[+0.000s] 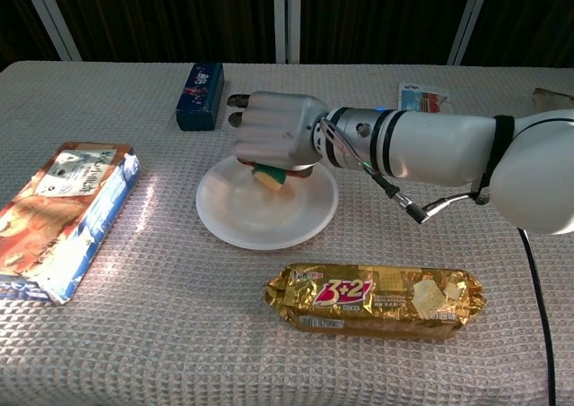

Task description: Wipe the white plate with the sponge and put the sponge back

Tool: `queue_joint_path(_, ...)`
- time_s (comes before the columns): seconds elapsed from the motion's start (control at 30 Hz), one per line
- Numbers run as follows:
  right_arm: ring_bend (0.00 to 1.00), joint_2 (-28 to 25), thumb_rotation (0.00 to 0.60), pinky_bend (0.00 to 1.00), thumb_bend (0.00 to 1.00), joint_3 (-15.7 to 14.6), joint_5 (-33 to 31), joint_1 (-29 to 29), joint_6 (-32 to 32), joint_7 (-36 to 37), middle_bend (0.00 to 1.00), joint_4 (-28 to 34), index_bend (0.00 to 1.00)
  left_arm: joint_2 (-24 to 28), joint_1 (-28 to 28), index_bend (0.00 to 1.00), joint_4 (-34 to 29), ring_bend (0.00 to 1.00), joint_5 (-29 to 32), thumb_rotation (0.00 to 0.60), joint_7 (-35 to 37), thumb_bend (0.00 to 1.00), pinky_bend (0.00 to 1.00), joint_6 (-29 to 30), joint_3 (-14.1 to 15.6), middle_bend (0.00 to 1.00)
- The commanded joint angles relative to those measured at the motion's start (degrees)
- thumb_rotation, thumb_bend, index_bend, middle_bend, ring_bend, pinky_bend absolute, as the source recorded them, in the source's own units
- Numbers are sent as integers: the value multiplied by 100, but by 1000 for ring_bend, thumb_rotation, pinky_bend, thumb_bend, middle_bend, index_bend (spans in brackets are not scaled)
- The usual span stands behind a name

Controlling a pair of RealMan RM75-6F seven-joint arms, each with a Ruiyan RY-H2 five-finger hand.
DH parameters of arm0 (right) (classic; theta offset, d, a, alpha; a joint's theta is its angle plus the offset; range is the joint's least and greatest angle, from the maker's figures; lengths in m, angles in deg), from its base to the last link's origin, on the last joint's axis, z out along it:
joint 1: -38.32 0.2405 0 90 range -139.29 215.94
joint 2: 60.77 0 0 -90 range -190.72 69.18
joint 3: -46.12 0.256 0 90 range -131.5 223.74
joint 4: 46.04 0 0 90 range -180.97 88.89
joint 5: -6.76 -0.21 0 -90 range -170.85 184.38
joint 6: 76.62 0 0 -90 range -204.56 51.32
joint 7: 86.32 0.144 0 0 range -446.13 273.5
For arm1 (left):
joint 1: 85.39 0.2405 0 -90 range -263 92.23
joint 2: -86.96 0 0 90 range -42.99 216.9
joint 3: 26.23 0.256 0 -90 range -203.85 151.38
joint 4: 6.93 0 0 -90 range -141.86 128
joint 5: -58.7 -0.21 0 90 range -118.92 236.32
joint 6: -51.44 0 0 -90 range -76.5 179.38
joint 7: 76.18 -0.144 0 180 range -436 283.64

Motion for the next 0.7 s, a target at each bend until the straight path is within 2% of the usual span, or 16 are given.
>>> queue_joint_path(0.03,138,263,600,0,358,-91,40,64,199,-41,376,-355,575,8,4,220,-8,85,16,600,-10,0,116,-6,-2,119)
queue_joint_path(0.2,138,305,600,0,362,-64,156,70,104,46,377,-414,575,16,19,219,-7,85,37,600,-10,0,116,-6,-2,119)
queue_joint_path(0.5,138,-40,600,0,362,120,396,116,-198,242,377,508,576,1,14,217,16,85,8,600,8,0,117,7,-12,118)
queue_joint_path(0.7,138,-48,600,0,362,134,571,94,-275,966,376,917,577,3,50,216,36,85,37,600,29,0,116,15,4,118)
